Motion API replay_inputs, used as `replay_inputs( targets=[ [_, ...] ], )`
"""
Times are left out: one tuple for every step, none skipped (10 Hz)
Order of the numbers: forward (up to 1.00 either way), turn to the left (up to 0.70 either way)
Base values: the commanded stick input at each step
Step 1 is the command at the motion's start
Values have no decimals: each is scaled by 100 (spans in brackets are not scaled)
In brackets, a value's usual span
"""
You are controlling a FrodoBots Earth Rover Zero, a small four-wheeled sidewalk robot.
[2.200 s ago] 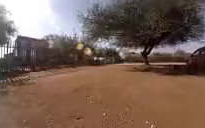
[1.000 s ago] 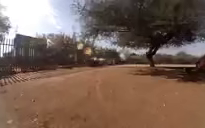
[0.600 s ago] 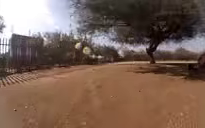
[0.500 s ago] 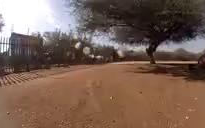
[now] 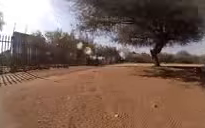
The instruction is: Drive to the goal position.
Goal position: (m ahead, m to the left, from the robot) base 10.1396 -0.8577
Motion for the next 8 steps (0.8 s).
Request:
replay_inputs(
  targets=[
    [100,0],
    [100,0],
    [100,0],
    [100,0],
    [100,0],
    [100,0],
    [100,0],
    [100,0]
  ],
)
